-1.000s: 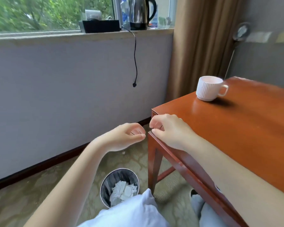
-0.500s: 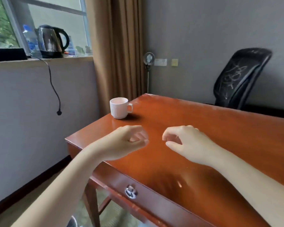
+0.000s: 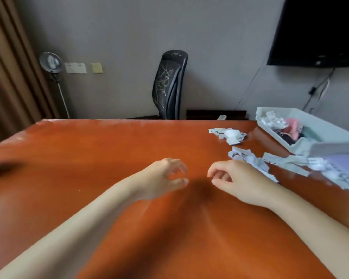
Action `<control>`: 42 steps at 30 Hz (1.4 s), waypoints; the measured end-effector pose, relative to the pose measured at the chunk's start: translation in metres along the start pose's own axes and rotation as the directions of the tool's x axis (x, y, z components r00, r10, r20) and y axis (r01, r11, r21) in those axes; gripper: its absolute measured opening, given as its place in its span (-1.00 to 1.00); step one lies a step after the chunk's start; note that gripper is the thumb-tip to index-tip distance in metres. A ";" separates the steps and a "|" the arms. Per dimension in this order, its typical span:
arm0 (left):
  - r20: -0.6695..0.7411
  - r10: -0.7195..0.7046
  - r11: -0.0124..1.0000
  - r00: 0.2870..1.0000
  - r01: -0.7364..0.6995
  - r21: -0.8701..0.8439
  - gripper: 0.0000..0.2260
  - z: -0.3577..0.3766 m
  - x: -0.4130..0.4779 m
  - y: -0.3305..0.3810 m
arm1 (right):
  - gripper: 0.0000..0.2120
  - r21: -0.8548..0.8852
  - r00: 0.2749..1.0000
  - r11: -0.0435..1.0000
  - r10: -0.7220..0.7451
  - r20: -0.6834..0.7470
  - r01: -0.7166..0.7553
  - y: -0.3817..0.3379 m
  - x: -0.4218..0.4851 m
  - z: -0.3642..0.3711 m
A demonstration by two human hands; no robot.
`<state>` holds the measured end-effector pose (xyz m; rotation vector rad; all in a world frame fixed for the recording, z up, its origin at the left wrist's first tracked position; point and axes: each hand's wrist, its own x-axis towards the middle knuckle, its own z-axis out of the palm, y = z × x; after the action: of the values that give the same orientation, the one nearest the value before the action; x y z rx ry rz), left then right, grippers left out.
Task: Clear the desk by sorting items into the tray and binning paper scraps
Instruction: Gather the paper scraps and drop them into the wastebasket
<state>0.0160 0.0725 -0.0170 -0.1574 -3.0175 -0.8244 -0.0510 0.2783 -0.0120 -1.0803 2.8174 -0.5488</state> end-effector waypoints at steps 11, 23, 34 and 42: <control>0.081 0.073 0.995 0.994 -0.067 -0.068 -0.53 0.076 0.103 0.056 | -0.80 -0.053 0.956 0.956 0.285 -0.066 -0.289 0.136 -0.024 -0.044; 0.032 -0.090 0.975 0.995 0.095 -0.201 -0.11 0.100 0.179 0.079 | -0.56 -0.185 0.782 0.763 0.578 -0.233 -0.620 0.207 -0.018 -0.057; -0.008 -0.224 0.946 0.975 0.215 -0.240 -0.07 0.107 0.223 0.067 | -0.67 0.105 0.743 0.768 0.638 -0.203 -0.632 0.229 0.004 -0.049; -0.083 -0.128 0.992 0.988 0.129 0.012 -0.55 0.113 0.221 0.069 | -0.70 0.167 0.804 0.823 0.566 -0.180 -0.543 0.220 0.012 -0.040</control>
<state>-0.1948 0.2095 -0.0711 0.0705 -2.9824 -0.7913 -0.2068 0.4338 -0.0515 -0.1362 3.0329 -0.7743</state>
